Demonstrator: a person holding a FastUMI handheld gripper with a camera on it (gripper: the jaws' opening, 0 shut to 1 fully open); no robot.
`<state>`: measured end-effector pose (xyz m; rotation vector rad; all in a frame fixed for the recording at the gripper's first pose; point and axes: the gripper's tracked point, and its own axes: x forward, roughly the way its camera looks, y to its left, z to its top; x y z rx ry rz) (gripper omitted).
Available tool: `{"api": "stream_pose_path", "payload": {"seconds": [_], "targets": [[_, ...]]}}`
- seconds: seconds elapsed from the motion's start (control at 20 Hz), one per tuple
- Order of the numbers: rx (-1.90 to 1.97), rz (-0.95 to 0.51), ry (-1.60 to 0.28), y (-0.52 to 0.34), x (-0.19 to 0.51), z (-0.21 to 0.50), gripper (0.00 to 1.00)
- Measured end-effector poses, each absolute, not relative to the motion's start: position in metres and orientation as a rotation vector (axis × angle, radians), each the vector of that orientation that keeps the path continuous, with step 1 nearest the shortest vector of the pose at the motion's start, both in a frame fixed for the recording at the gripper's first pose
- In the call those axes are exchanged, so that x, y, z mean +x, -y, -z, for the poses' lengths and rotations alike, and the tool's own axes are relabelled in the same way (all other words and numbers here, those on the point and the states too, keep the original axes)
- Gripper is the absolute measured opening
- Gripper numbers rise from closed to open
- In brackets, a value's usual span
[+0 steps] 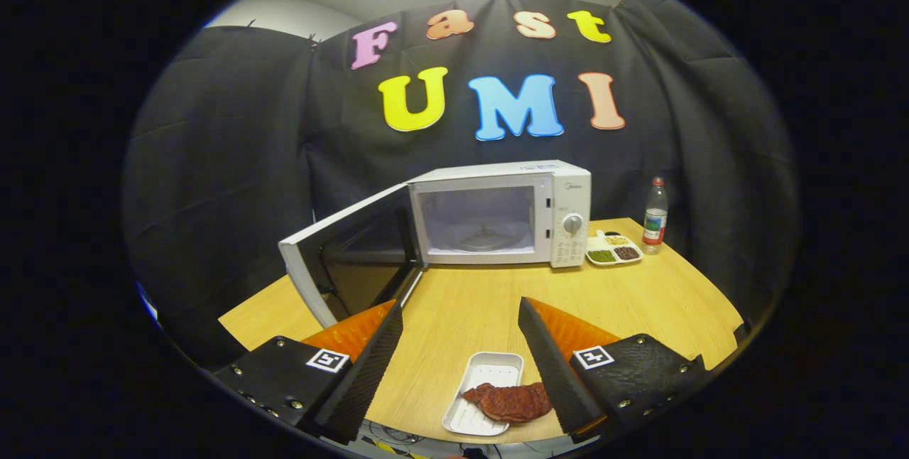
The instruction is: Open the microwave, put the food inside, and close the microwave door.
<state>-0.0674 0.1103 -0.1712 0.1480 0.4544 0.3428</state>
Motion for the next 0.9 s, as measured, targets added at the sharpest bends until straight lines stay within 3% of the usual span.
{"api": "stream_pose_path", "payload": {"seconds": [0.75,0.8,0.9], "targets": [[0.48,-0.103,-0.712,-0.053,-0.1,0.274,0.98],[0.5,-0.094,-0.73,-0.053,-0.102,0.28,0.96],[0.542,-0.085,-0.761,-0.053,-0.105,0.288,0.8]]}}
